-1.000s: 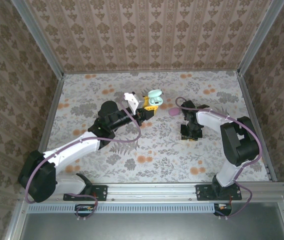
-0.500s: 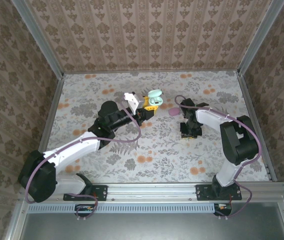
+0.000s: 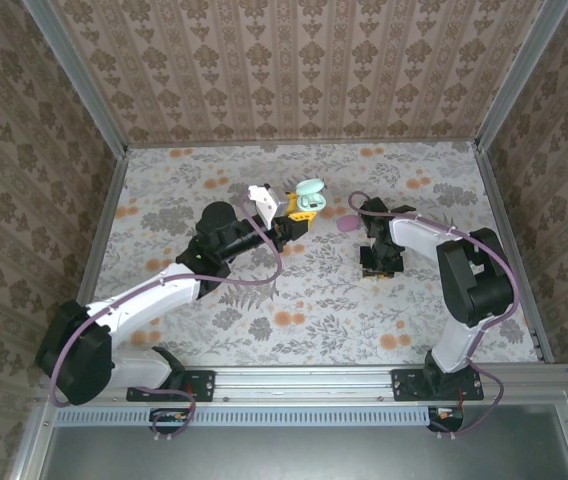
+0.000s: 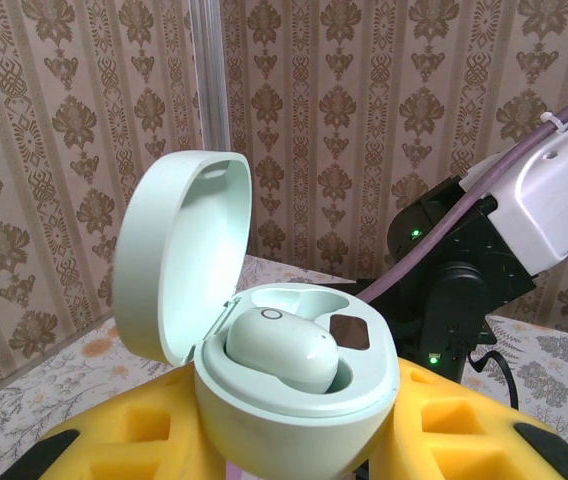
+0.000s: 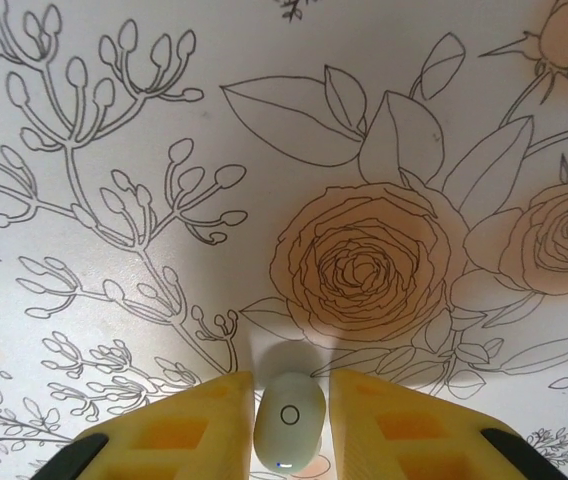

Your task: Insert wireless bluetooth earbuds into charging case

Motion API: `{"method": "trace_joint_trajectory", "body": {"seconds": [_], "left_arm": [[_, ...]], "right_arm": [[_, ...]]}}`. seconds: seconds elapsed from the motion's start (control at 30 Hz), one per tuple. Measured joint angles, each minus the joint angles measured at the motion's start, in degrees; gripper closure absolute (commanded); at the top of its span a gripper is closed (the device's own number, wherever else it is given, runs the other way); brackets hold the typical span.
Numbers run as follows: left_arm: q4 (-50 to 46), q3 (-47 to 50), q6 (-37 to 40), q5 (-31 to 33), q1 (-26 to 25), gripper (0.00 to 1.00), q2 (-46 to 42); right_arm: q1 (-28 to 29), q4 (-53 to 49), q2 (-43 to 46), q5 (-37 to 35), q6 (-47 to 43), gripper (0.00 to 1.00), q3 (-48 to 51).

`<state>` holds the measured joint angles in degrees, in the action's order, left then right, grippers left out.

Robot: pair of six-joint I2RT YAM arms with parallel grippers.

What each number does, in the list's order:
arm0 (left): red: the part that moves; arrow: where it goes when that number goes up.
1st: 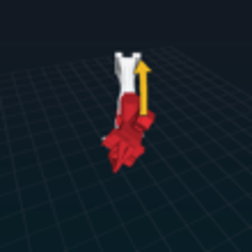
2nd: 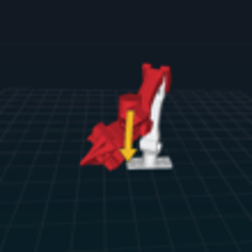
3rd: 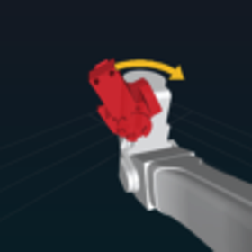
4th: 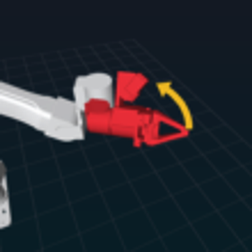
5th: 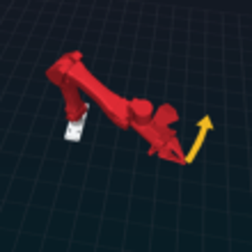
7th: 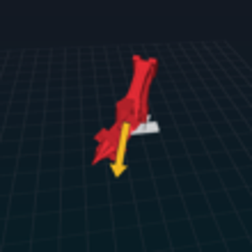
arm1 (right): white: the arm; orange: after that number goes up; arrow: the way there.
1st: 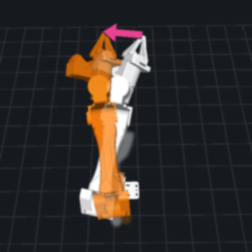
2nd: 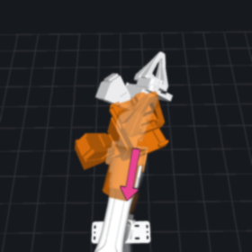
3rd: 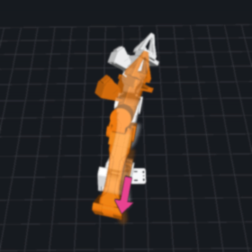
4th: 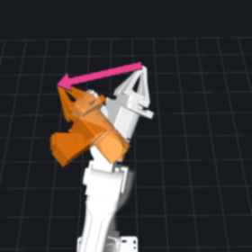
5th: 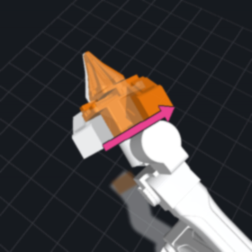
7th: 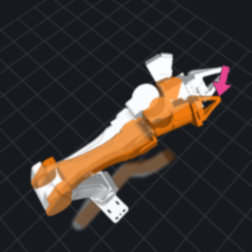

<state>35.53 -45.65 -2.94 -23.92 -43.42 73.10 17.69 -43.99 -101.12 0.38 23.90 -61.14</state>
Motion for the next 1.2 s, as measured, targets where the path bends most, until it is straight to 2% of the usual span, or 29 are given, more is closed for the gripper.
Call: {"method": "trace_joint_trajectory", "body": {"seconds": [0.4,0.53,1.0,1.2], "left_arm": [[0.0,0.0,0.02,0.0,0.0,0.68,0.0],[0.0,0.0,0.0,0.0,0.0,0.68,0.0],[0.02,0.0,0.0,0.66,0.0,0.68,0.0],[0.02,0.0,0.0,0.63,0.0,0.68,0.0]], "right_arm": [[0.0,0.0,-0.2,-0.17,0.02,0.77,-0.04],[0.0,0.07,2.19,-0.07,0.0,0.77,-0.04],[0.0,5.68,28.41,7.54,-1.29,0.77,0.87],[0.0,8.2,34.51,11.98,-1.16,0.77,0.85]]}}
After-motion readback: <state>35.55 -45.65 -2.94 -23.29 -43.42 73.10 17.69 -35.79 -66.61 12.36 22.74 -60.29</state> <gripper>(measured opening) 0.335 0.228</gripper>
